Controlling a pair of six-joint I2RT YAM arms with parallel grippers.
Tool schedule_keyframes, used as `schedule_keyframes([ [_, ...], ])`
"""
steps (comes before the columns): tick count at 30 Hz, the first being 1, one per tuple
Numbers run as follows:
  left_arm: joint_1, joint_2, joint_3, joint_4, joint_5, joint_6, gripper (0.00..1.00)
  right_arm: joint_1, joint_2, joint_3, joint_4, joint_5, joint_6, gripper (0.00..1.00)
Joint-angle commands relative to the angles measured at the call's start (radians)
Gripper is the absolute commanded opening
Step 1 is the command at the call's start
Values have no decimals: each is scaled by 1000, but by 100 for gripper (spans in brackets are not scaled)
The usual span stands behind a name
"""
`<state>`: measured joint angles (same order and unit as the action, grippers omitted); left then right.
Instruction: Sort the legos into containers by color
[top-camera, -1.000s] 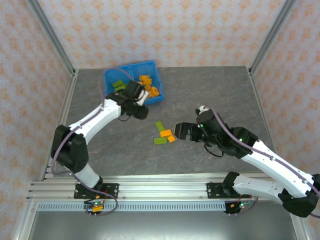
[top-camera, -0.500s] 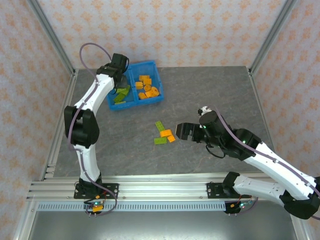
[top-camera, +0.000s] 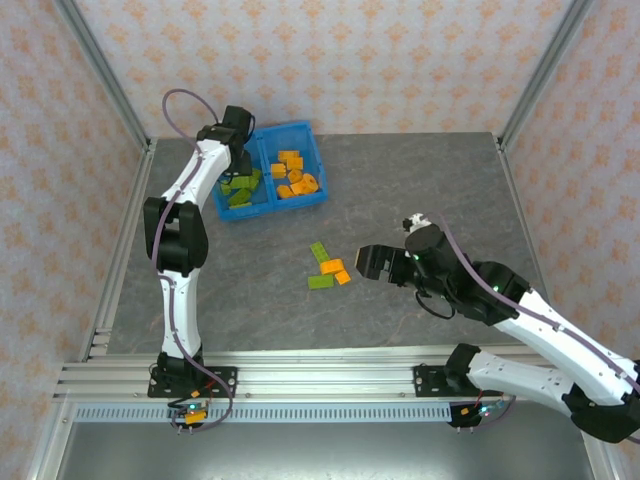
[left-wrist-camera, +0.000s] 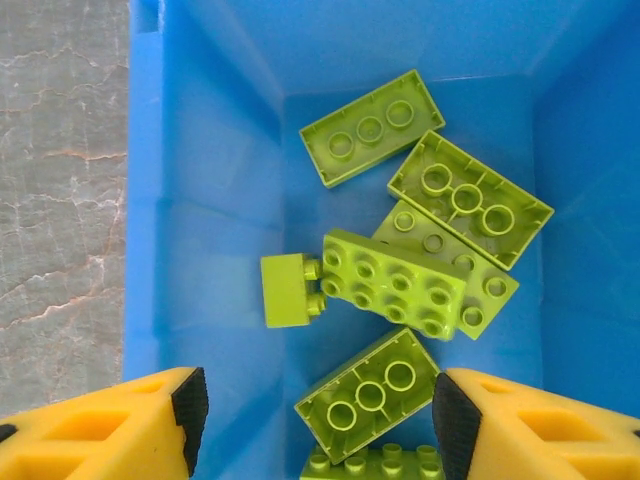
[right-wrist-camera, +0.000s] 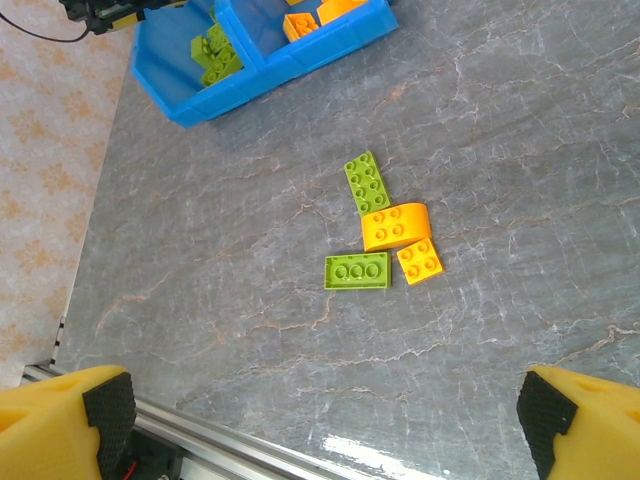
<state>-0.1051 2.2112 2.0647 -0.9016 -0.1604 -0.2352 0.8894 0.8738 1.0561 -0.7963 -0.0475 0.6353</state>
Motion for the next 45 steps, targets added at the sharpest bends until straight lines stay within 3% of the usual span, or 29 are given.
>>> schedule_keyframes([
  [1,-5,-116,-27,-16,37,-30,64,0,13,-2,17,23,0,99],
  [10,-99,-504,-360,56,264,-68,63,0,73,14,49,23,-28,99],
  [18,-318,-721,-647,95,277,-265,61,0,139,25,99,54,-34,99],
  [22,-406,-695,-760,175,248,-527,60,0,163,33,102,52,-36,99],
  [25,-472,-618,-788,242,217,-632,60,0,161,26,95,51,-28,99],
  [31,-538,-391,-684,251,237,-675,58,0,97,-5,44,72,-15,99],
  [38,-542,-252,-637,271,202,-676,58,0,-12,-65,20,123,4,99],
  [45,-544,-174,-599,287,220,-640,57,0,-25,-87,28,127,15,99],
])
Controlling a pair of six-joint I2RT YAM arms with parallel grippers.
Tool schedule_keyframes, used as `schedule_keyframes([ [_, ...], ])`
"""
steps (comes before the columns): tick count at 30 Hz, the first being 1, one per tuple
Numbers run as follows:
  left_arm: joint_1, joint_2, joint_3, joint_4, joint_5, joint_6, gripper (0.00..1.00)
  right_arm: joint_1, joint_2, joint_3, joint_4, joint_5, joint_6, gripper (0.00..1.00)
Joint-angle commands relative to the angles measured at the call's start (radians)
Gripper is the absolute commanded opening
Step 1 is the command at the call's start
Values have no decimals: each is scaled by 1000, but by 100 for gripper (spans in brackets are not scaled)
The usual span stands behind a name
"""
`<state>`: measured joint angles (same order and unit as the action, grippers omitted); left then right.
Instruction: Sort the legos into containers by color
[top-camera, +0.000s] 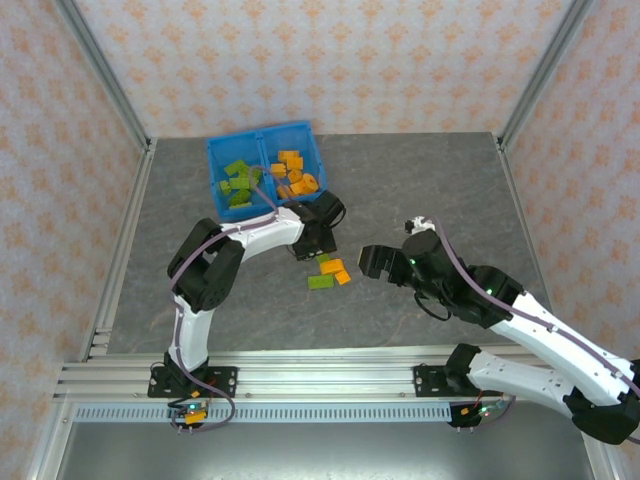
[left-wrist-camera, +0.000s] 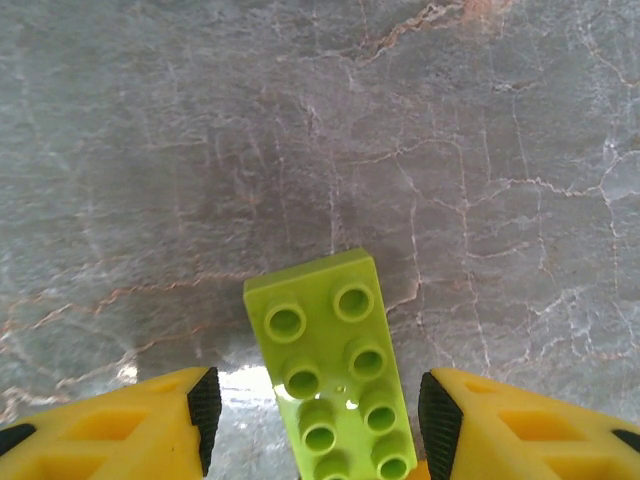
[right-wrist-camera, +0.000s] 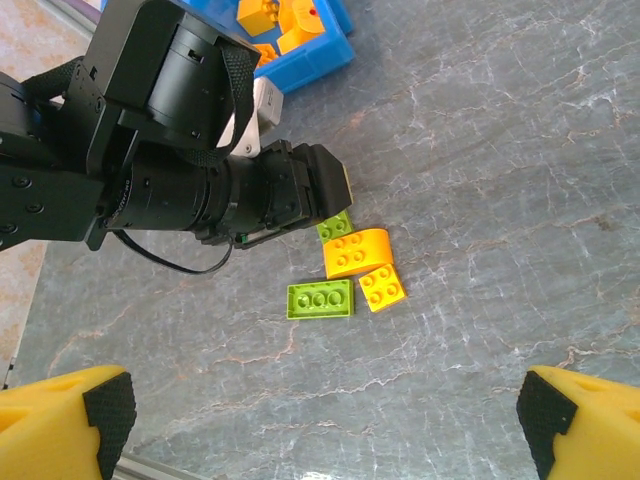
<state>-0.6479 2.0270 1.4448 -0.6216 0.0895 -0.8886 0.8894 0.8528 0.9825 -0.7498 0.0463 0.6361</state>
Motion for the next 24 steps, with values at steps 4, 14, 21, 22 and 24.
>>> schedule_keyframes([
  [4,-1,39,3,4,-40,13,55,0,-2,-13,-12,30,14,99],
  [14,1,1,-91,-27,-68,43,27,0,0,-9,-13,16,23,99],
  [21,34,-141,-94,-85,-153,95,22,0,53,-2,23,-93,-15,99],
  [22,46,-173,-80,-97,-174,106,22,0,66,5,23,-102,-16,99],
  [24,76,-224,-50,-129,-213,131,22,0,85,16,18,-109,-16,99],
])
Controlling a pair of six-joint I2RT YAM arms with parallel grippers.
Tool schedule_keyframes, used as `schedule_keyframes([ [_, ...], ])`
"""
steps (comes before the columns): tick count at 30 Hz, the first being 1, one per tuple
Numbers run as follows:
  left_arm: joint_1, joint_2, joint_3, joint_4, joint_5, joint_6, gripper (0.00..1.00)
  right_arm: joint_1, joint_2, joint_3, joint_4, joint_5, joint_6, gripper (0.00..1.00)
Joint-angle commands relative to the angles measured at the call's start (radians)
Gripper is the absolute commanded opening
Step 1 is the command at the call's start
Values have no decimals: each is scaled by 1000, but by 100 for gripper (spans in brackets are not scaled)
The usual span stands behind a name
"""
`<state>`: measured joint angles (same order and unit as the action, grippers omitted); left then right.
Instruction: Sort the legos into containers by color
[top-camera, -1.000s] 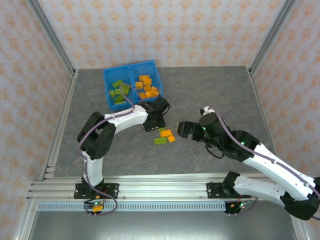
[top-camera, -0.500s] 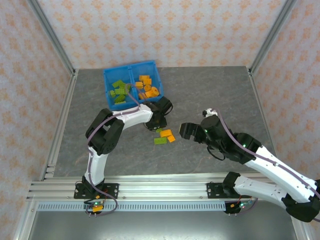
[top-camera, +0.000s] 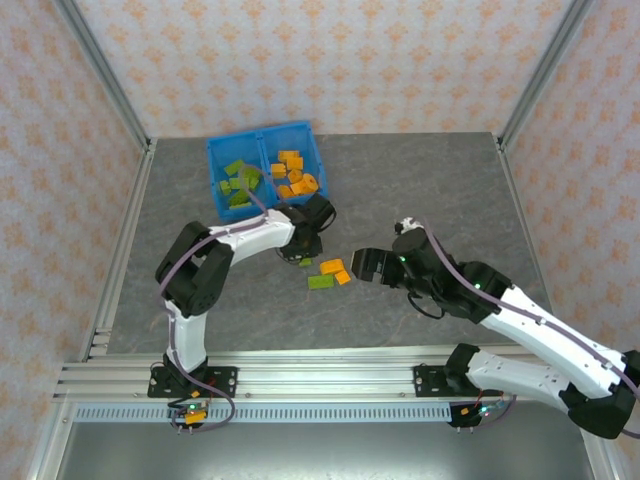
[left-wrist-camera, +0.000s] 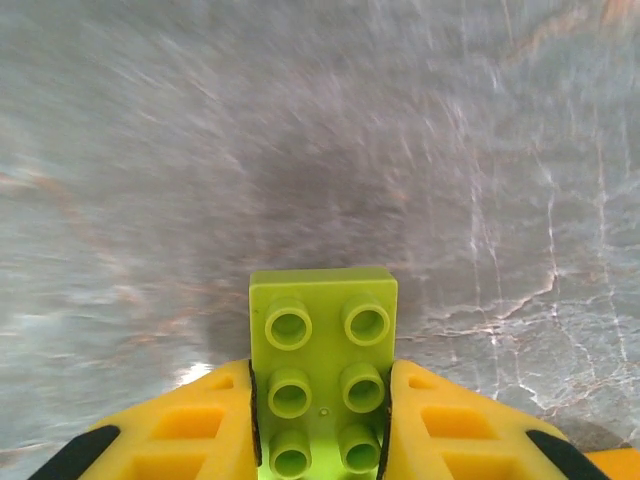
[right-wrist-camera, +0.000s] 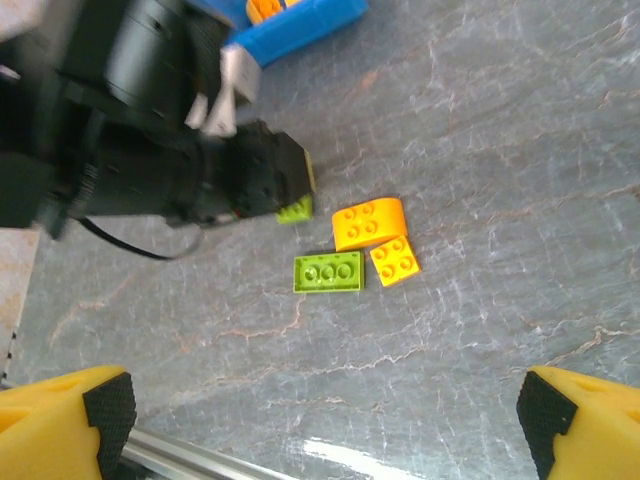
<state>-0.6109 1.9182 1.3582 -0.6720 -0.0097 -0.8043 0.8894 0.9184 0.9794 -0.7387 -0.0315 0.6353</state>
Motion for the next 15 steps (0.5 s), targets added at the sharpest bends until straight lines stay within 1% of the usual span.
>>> schedule_keyframes([
  [1,62,-143,58,-96,-137,63,22,0,25,22,7,-34,-16,99],
  [4,134,-201,132,-135,-202,127,22,0,27,26,8,-28,-18,99],
  [7,220,-208,231,-160,-223,197,22,0,25,28,6,-25,-17,99],
  [10,287,-166,342,-169,-249,264,22,0,24,29,3,-25,-11,99],
  [12,313,-121,406,-156,-282,333,22,0,20,27,4,-23,-6,99],
  [15,351,-30,492,-124,-295,369,23,0,16,31,-2,-23,0,99],
])
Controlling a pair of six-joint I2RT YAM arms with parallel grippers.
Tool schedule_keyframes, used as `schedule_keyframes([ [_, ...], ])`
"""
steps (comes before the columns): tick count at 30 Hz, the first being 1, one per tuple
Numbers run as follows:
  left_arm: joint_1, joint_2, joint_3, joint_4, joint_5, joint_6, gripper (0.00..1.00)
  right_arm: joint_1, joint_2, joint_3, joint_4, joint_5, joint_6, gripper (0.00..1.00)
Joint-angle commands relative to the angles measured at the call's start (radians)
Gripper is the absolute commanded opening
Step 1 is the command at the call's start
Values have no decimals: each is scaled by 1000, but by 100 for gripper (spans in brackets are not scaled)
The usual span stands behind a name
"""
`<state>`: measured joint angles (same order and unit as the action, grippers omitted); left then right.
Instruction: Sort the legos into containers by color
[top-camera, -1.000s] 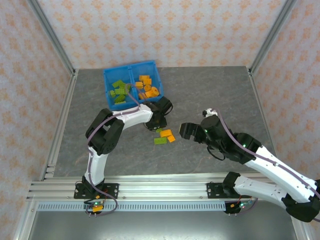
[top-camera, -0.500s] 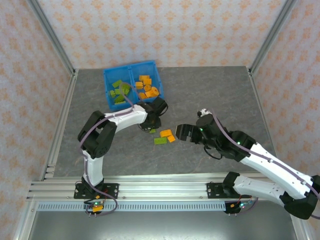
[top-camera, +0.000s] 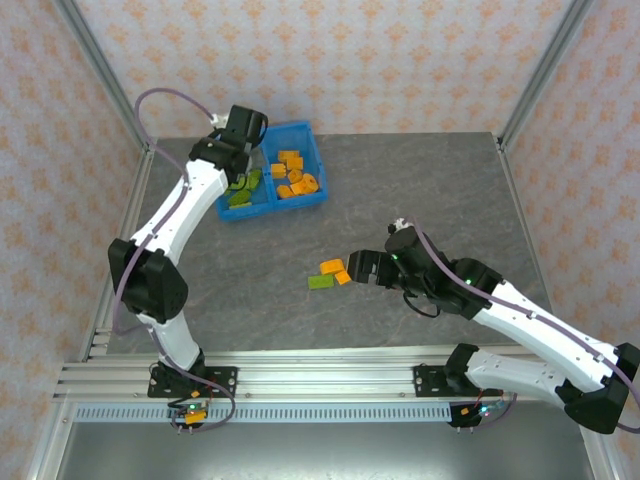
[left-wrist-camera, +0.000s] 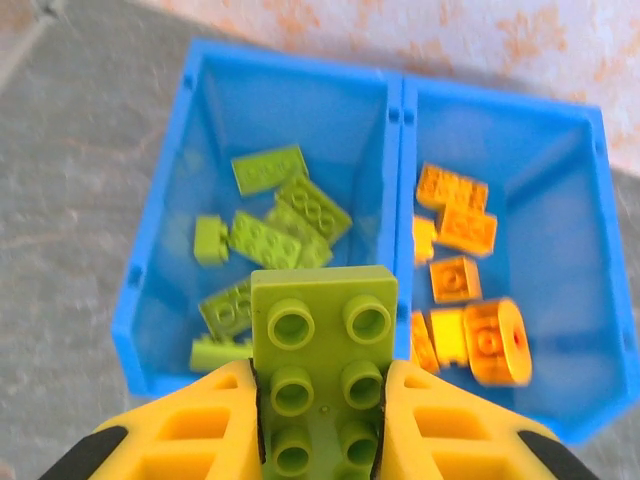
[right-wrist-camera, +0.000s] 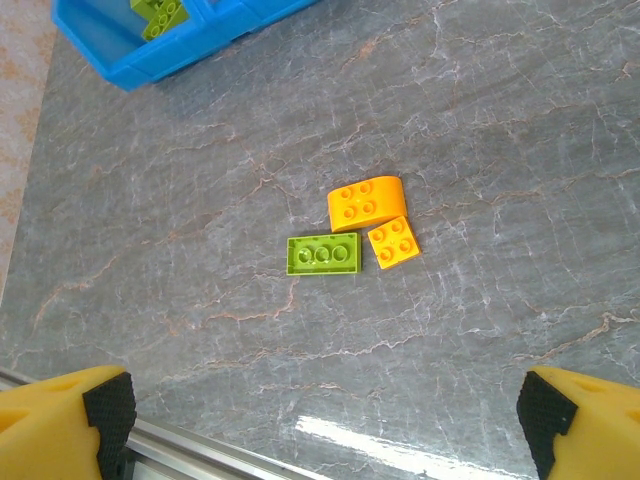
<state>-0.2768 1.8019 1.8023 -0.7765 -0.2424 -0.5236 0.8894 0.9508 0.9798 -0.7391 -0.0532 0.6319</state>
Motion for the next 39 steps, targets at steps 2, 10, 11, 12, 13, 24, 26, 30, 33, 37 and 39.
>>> schedule_keyframes([
  [2,41,169,115,-16,-42,94,22,0,-19,43,-19,-2,4,99],
  [10,140,422,347,-66,116,9,22,0,-104,27,-64,48,45,99],
  [11,150,436,361,-67,127,5,23,0,-114,19,-59,53,51,99],
  [12,158,442,368,-66,135,-1,23,0,-119,14,-53,54,56,99],
  [13,163,447,371,-65,144,-3,24,0,-119,14,-52,54,55,99],
  [24,191,304,364,-68,206,13,57,0,-10,38,3,28,51,99],
  [26,191,236,330,-56,225,-3,60,0,3,25,29,17,60,99],
  [30,190,59,235,-35,291,-6,61,0,40,25,46,7,56,99],
  [33,174,-99,92,34,353,18,62,0,70,21,53,17,43,99],
  [37,108,-333,-101,103,371,172,62,0,157,29,45,24,-15,99],
  [39,76,-448,-207,136,421,269,64,0,212,44,33,23,-63,99],
])
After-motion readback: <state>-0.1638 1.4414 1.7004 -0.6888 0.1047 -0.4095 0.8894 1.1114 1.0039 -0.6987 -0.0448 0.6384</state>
